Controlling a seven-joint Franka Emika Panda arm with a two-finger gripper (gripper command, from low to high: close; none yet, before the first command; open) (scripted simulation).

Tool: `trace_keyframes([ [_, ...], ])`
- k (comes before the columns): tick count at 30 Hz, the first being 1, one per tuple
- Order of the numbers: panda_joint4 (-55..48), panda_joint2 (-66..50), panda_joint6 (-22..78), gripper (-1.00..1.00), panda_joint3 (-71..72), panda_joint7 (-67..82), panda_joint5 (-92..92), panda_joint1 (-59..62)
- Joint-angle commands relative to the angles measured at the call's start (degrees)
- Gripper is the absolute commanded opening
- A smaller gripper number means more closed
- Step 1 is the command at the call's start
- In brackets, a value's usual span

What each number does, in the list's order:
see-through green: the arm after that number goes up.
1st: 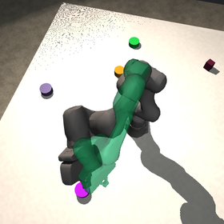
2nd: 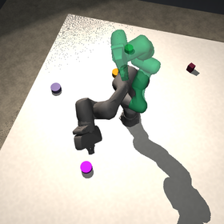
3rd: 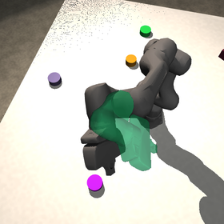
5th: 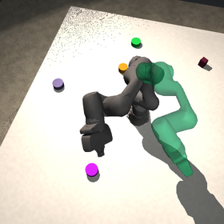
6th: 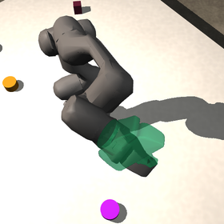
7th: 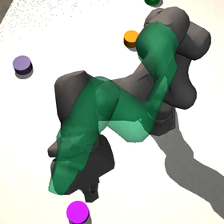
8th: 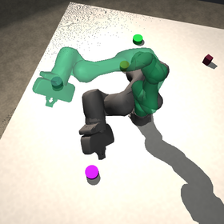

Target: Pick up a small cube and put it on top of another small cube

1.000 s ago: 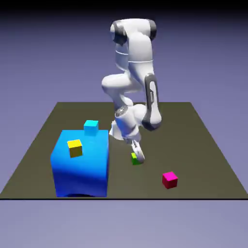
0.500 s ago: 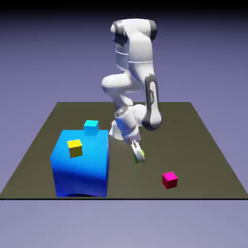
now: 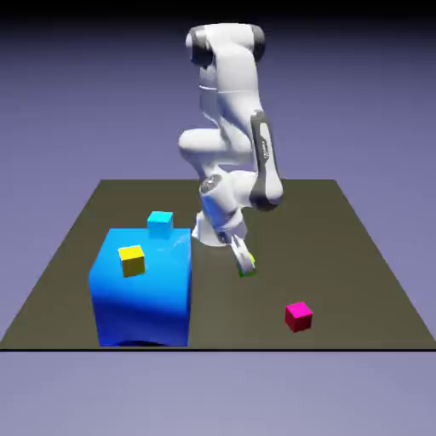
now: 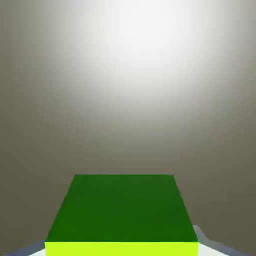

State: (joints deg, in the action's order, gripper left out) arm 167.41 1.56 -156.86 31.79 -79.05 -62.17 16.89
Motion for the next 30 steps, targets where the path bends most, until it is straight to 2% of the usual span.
trace_keyframes([
  [1, 0.27, 0.69, 0.22, -1.00, 1.90, -0.75, 0.90, 2.04],
  [7, 1.89, 4.80, 1.36, -1.00, 13.21, -5.28, 6.32, 14.49],
  [9, 1.99, 5.07, 1.43, -1.00, 13.93, -5.57, 6.66, 15.28],
  [30, -29.39, 12.97, 44.45, -1.00, -12.44, -15.92, 56.16, 19.73],
])
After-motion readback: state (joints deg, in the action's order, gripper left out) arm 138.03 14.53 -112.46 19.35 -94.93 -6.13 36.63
